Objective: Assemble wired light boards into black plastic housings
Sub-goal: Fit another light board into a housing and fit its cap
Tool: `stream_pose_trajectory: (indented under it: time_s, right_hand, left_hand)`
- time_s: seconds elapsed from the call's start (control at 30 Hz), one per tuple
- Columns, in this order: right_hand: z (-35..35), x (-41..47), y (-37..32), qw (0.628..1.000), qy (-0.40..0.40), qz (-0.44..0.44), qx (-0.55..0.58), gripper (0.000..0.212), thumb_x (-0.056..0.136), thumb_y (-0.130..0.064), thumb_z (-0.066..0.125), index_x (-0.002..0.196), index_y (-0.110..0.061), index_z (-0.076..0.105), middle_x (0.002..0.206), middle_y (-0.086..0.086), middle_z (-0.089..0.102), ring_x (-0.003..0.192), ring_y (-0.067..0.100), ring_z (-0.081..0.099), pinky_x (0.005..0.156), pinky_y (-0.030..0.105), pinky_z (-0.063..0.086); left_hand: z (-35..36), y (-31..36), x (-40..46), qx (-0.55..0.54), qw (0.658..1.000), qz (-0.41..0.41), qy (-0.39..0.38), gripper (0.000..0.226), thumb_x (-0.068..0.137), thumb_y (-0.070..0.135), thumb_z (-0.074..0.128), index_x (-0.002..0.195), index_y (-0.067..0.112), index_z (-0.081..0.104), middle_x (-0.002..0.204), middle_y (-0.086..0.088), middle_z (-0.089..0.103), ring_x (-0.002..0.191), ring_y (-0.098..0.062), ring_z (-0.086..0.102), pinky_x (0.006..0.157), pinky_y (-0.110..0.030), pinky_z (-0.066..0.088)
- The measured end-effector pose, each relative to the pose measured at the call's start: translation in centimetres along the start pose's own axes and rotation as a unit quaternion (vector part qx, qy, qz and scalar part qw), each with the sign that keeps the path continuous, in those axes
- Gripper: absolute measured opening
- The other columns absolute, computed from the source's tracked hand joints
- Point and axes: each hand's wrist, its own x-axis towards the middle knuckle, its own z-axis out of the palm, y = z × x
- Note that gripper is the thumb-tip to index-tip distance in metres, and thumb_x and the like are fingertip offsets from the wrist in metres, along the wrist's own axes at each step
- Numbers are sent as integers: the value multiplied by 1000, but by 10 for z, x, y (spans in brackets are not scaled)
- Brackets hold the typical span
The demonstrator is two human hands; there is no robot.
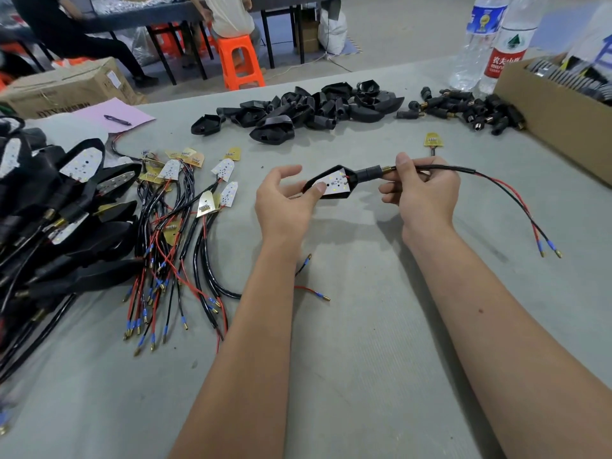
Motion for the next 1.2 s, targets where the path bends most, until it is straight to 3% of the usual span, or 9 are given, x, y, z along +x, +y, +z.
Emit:
stream_pose_trajectory:
  time_s: [0.1,0.23,0.53,0.7,0.8,0.9,1.0,1.1,1.2]
  right_hand:
    - [-2,2,-1,1000,-11,12,5,16,99,-14,68,91,-11,54,61,3,70,49,17,64,45,26,51]
    - [-4,4,-1,999,-27,29,18,17,97,-13,71,92,-10,55,64,6,70,51,19,65,47,27,51]
    - [-4,1,-3,998,-54,33,5,18,94,-20,75,90,-11,60,69,8,75,52,20,65,49,26,51]
    - [-1,-4,-9,987,-49,19,-152,62,101,-57,52,68,-4,61,63,12,72,46,21,62,47,31,53]
    - [-4,-5,-9,921,-9,-183,-345,64,104,-55,42,61,-8,51,55,6,62,57,26,57,59,38,43]
    - [-3,-5,-14,830,-126,-328,-432,30,100,-46,59,90,-19,67,89,0,66,90,24,56,77,33,37]
    - [3,-8,-17,768,-257,-303,-503,38,94,-42,71,130,-30,65,114,-4,66,110,23,53,88,36,43]
    - [15,-15,-23,751,-273,-302,-520,25,93,-32,74,118,-30,72,99,-4,73,92,23,58,79,39,49]
    - [36,-29,-32,777,-301,-268,-483,16,87,-26,80,102,-24,77,77,-7,72,71,16,57,68,32,43]
  left_hand:
    - [-4,5,-1,-59,995,-33,-71,17,87,-5,75,99,7,74,93,-15,78,87,-34,77,70,-23,60]
    - [-8,9,-1,-101,989,-68,-88,13,84,-7,77,89,6,74,83,-9,79,76,-26,77,67,-20,59]
    - [-16,16,4,-137,977,-130,-100,16,82,-7,77,92,5,75,83,-7,78,72,-22,75,64,-19,57]
    - [-20,16,3,-160,979,-117,-50,10,85,-5,76,89,4,74,79,-9,77,66,-21,74,61,-17,56]
    - [-23,16,4,-125,986,-104,-23,11,84,-5,78,86,3,72,78,-9,74,61,-18,71,61,-18,58]
    - [-29,19,6,-113,987,-104,-41,8,86,1,78,89,3,71,76,-7,74,60,-18,69,65,-21,58]
    - [-36,24,7,-129,985,-101,-46,13,90,13,76,91,2,70,75,-7,73,59,-17,65,57,-20,54]
    - [-41,29,9,-176,979,-101,-19,18,94,21,74,88,5,69,70,-5,69,55,-14,58,54,-20,47]
    - [-50,36,7,-233,967,-105,-17,33,97,39,69,99,6,69,79,-9,72,67,-19,61,61,-24,53]
